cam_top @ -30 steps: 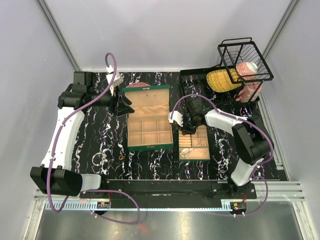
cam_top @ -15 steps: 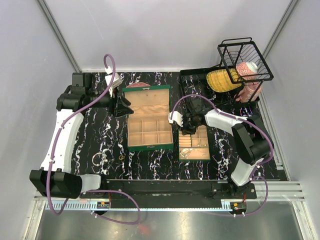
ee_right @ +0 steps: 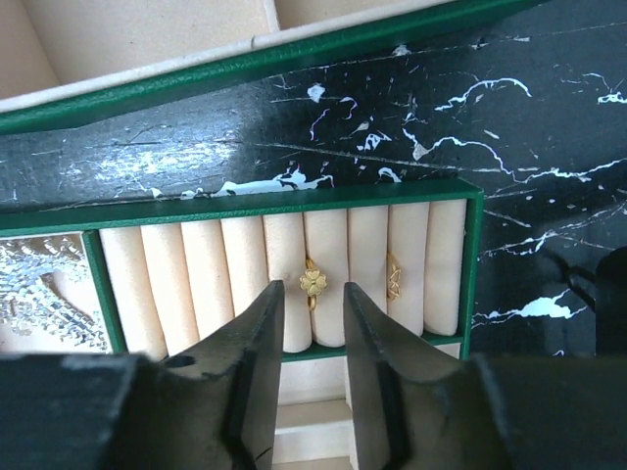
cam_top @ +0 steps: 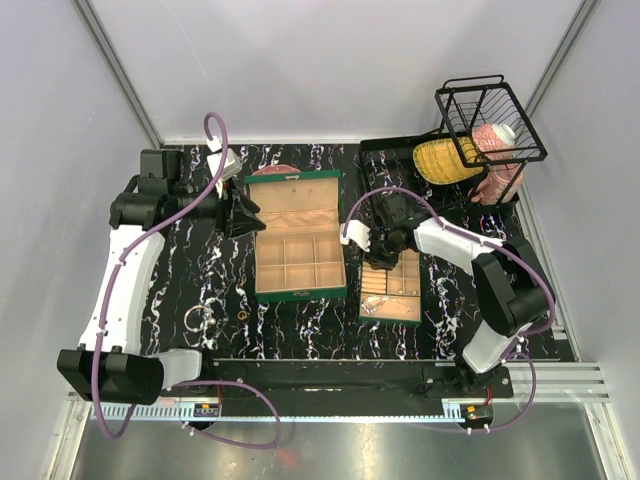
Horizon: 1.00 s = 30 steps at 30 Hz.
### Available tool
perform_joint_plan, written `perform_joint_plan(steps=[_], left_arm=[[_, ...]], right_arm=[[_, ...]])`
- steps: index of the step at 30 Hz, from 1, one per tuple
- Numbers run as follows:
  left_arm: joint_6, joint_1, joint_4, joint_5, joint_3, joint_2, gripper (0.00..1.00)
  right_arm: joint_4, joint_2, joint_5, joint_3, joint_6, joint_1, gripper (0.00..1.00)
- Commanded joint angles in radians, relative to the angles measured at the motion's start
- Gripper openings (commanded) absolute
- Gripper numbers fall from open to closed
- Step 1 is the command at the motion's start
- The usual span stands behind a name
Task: Organize the mixed jewelry
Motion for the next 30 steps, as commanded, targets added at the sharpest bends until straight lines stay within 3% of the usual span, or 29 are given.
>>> perform_joint_plan(steps=[1,13,20,30], left_arm=[[0.033,0.006,0.032,0.038,-0.019,-0.039,0.54],[0.071,0.009,0.017,0.005,-0.055,-0.073,0.54],[0.212,0.016,-0.043,-0.158,-0.120,-0.082,0.54],[0.453,0.016,-0.102,-0.443,-0.372,-0.088,0.54]], right_arm=[[-0.037,-0.052,0.025,0.040,0.025,-0.004,0.40],[-0.038,-0.127,0.055,0.071,0.082,-0.004,0.43],[-0.045,-0.248,0.048,0.106,0.183,-0.004,0.42],[-0.065,-0.414,-0.017,0.135,0.341,-0.004,0.42]])
